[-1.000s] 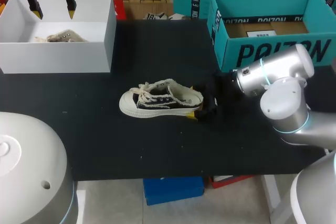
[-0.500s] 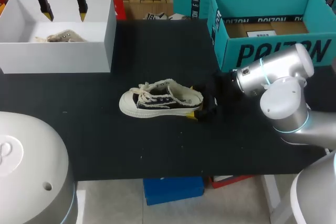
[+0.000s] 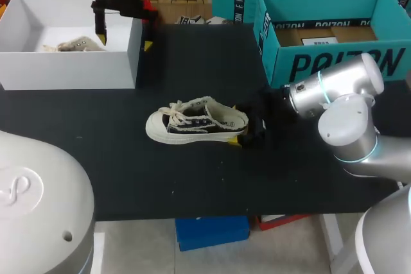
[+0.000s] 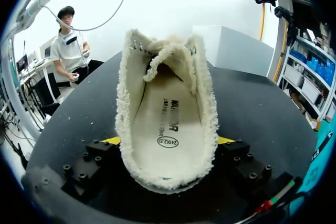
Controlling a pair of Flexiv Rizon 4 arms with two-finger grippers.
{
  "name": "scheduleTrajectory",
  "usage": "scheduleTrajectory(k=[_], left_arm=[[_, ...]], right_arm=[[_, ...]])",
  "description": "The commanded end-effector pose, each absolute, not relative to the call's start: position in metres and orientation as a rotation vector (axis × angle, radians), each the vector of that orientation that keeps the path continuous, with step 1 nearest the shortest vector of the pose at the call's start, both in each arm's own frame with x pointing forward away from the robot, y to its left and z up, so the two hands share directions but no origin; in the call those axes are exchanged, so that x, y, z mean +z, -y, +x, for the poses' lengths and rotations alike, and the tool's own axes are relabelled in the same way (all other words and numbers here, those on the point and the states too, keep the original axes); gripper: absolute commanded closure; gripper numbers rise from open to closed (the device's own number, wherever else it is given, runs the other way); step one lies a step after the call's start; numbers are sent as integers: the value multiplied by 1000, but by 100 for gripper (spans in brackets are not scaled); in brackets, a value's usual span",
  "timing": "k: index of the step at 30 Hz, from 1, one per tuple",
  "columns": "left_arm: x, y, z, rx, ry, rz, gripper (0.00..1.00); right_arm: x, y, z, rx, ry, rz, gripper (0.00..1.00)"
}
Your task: Take the shoe out of the shoebox, open the shoe tongue, remove and reinsert the insole, then place the shoe into the shoebox
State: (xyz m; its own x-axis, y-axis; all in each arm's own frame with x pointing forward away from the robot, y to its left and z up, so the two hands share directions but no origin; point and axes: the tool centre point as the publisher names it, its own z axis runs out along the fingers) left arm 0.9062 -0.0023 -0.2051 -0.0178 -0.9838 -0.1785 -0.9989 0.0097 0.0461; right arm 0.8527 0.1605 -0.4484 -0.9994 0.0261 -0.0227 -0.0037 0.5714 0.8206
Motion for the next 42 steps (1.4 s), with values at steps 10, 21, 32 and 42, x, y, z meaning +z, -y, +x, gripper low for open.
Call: scheduleTrajectory(k=[10,21,32,42], left_arm=[[-214,44,872,305,-2144,-2100,0],[-214,39,874,309,-2138,-2112,0],[-227,50,868,440,-2017,-2193,0],[-255,92,848,500,-2045,-2066,0]], right_arm=[[-455,-165,854,1437,-2758,22,100],[-455,-165,854,1437,-2758,22,100],[-455,-165,854,1437,-2758,22,100],[-455,-165,854,1437,-2758,22,100]])
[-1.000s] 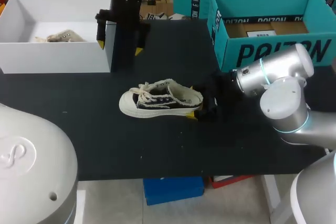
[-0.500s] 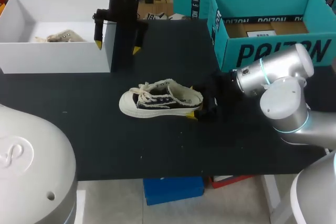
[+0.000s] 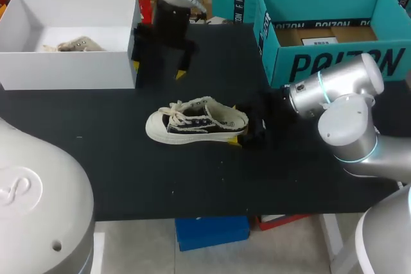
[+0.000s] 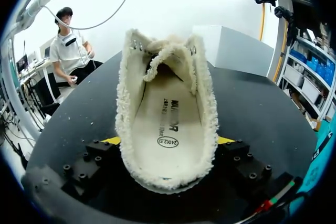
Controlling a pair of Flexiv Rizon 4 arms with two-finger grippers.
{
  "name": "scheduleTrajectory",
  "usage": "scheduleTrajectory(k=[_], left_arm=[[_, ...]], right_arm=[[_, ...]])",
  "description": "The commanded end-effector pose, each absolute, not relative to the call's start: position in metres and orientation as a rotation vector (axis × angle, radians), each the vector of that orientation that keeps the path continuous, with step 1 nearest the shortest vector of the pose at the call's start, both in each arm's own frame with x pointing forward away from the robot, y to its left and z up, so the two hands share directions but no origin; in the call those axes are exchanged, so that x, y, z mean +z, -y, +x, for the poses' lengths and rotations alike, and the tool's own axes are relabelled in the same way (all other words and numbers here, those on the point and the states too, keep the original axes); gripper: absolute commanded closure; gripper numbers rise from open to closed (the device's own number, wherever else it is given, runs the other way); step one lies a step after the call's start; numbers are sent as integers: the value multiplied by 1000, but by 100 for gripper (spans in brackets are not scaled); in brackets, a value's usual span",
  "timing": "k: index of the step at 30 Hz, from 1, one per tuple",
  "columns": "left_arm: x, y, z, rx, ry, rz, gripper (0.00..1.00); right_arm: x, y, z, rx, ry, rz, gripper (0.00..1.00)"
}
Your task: Take the shoe out of the shoebox, open the shoe tongue, remove and reinsert the insole, then place the shoe into the shoebox
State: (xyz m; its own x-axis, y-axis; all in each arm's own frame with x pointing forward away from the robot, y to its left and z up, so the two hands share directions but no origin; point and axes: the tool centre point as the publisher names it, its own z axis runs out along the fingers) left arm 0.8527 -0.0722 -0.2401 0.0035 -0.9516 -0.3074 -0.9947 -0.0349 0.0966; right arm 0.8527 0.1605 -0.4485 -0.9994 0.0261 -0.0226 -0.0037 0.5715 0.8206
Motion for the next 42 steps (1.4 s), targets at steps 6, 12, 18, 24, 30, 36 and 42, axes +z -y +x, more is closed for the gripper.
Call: scheduleTrajectory(k=[6,12,18,24,30,36,42], left_arm=[[-275,111,836,572,-2039,-2031,0],[-289,124,828,612,-2026,-2021,0],[-301,141,826,615,-2034,-2035,0],[-315,154,828,598,-2041,-2046,0],[-330,155,833,590,-2040,-2046,0],[-342,153,835,580,-2040,-2042,0],[-355,150,838,587,-2026,-2043,0]], right_arm=[[-455,-165,854,1437,-2758,22,100],[-455,-165,854,1437,-2758,22,100],[-455,-165,854,1437,-2758,22,100],[-455,-165,854,1437,-2758,22,100],[-455,-165,854,1437,-2758,22,100],[-455,-165,854,1437,-2758,22,100],[-455,-165,854,1437,-2758,22,100]])
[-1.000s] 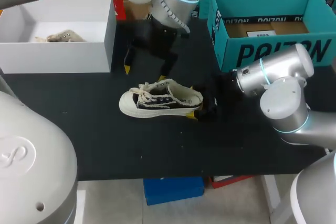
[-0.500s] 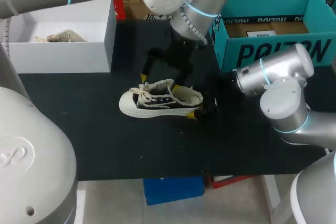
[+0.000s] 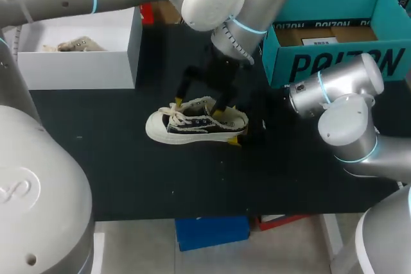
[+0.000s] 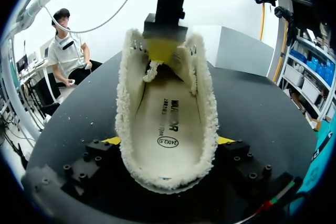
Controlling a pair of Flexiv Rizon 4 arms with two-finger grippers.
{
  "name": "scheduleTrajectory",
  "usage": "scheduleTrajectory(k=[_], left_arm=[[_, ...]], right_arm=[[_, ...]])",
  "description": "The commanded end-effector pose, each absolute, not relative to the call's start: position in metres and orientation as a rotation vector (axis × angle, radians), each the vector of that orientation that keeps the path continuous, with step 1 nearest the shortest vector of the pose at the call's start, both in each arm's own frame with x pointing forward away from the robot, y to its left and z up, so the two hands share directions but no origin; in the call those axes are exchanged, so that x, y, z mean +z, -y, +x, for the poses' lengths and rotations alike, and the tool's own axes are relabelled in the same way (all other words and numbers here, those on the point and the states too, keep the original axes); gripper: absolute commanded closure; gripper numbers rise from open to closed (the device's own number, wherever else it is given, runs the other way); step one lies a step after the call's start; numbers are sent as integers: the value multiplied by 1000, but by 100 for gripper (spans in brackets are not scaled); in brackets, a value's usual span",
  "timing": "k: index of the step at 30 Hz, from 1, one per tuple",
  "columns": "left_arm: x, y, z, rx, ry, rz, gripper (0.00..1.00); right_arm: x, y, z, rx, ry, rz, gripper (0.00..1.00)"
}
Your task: Take the shoe out of the shoebox, open the shoe tongue, remove and reinsert the insole, then place the shoe into the shoebox
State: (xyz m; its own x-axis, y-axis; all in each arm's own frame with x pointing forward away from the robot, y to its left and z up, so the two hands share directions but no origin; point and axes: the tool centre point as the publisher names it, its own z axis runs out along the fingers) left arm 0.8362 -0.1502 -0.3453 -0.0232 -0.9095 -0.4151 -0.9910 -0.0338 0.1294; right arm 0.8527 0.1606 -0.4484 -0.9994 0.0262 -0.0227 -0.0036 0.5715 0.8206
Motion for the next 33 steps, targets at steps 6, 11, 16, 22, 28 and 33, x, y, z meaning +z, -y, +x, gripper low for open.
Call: scheduleTrajectory(k=[6,11,16,22,28,33], left_arm=[[-362,147,842,600,-2015,-2041,0],[-352,150,845,549,-2036,-2057,0],[-336,160,846,462,-2077,-2057,0],[-344,163,847,445,-2077,-2022,0],[-360,163,844,457,-2071,-1982,0],[-362,172,846,452,-2077,-1981,0]], right_arm=[[-455,-165,854,1437,-2758,22,100],[-455,-165,854,1437,-2758,22,100],[-455,-165,854,1437,-2758,22,100],[-455,-165,854,1437,-2758,22,100],[-455,-165,854,1437,-2758,22,100],[-455,-165,854,1437,-2758,22,100]])
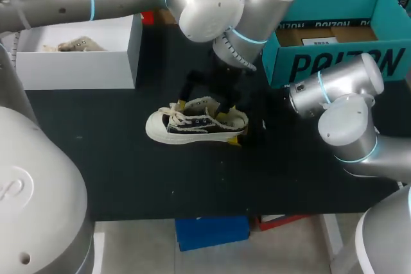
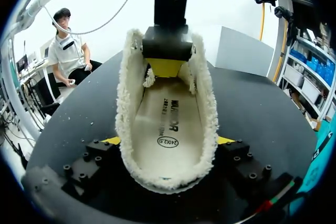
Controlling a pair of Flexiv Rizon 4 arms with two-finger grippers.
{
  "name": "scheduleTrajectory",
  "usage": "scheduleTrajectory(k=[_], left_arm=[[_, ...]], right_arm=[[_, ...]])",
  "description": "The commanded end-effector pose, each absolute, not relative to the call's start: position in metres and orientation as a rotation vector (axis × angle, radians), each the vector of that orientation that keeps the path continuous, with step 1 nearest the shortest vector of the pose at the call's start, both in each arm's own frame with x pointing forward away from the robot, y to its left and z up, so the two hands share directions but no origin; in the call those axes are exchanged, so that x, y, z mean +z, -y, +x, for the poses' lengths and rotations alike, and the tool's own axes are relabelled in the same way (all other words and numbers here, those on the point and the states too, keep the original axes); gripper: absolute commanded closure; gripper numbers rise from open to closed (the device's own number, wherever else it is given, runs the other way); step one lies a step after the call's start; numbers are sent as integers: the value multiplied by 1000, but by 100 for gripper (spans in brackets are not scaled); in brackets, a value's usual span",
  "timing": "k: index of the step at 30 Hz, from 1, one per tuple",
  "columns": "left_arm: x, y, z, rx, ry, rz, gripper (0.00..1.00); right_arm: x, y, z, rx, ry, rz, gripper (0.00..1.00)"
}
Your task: Take the shoe out of the shoebox, open the shoe tongue, remove and reinsert the insole, then place the shoe into the shoebox
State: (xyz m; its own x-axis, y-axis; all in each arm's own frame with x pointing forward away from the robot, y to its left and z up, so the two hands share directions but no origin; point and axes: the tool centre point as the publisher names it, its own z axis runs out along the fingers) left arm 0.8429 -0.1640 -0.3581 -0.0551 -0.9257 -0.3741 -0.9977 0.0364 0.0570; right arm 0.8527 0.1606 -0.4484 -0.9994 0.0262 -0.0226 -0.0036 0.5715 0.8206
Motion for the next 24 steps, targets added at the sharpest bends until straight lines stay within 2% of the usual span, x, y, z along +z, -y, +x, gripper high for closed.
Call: scheduleTrajectory(k=[1,11,24], left_arm=[[-362,174,847,449,-2079,-1979,0],[-371,182,849,510,-2056,-1915,0],[-378,161,850,574,-2006,-1901,0]], right_arm=[[-455,-165,854,1437,-2758,22,100],[-455,-165,854,1437,-2758,22,100],[-455,-165,854,1437,-2758,22,100]])
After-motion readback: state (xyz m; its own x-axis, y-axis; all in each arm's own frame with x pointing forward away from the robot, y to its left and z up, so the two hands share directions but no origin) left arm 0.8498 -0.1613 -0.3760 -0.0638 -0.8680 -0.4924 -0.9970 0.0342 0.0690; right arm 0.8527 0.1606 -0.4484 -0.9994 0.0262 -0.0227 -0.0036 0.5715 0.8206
